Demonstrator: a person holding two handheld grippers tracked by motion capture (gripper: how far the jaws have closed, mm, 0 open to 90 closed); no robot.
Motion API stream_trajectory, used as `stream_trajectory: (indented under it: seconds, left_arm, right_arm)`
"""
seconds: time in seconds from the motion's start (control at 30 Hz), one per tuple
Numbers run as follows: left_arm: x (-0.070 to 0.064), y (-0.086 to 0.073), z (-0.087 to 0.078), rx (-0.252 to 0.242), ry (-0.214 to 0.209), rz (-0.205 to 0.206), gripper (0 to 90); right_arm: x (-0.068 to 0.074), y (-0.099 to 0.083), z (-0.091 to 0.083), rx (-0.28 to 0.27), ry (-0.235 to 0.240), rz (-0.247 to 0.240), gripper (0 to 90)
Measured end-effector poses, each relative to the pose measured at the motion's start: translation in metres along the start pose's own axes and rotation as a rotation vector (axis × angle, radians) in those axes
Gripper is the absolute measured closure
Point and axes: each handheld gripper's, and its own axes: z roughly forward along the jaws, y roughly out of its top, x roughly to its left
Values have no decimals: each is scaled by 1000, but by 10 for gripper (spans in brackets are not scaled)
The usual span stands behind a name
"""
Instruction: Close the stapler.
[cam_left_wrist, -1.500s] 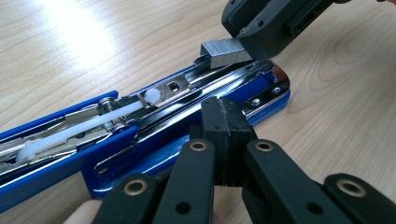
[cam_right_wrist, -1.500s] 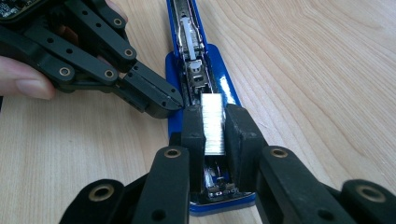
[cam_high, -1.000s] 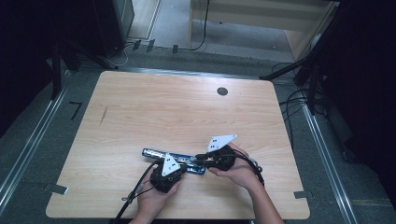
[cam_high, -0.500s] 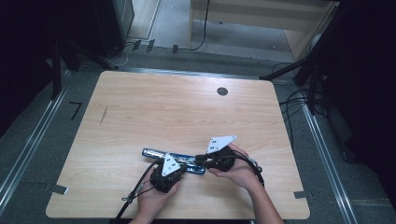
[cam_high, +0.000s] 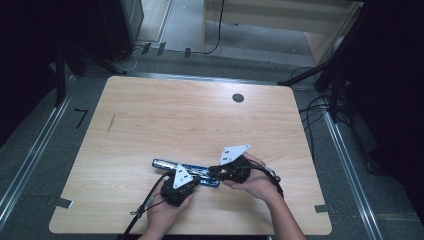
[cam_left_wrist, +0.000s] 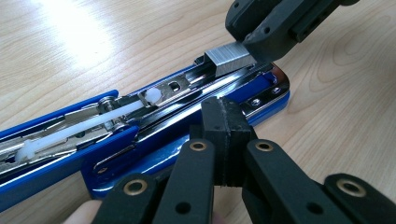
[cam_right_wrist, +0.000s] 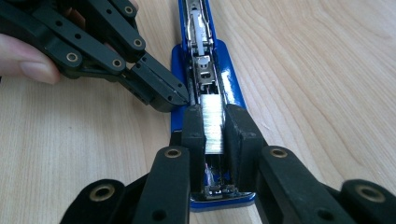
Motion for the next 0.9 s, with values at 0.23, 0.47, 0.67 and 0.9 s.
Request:
stream_trajectory:
  seconds: [0.23,0.47,0.67,0.9]
  left_arm:
    - [0,0,0,-1,0,0,900]
    - [1,0,0,-2,-5,-3,900]
    - [1,0,0,-2,-6,-5,900]
    - [1,0,0,-2,-6,-5,900]
  right_arm:
    - [-3,4,1,15,12,-8,798]
    - [-4,4,2,19,17,-2,797]
    - [-5,4,1,20,22,6,796]
    - [-5,3,1,18,20,4,797]
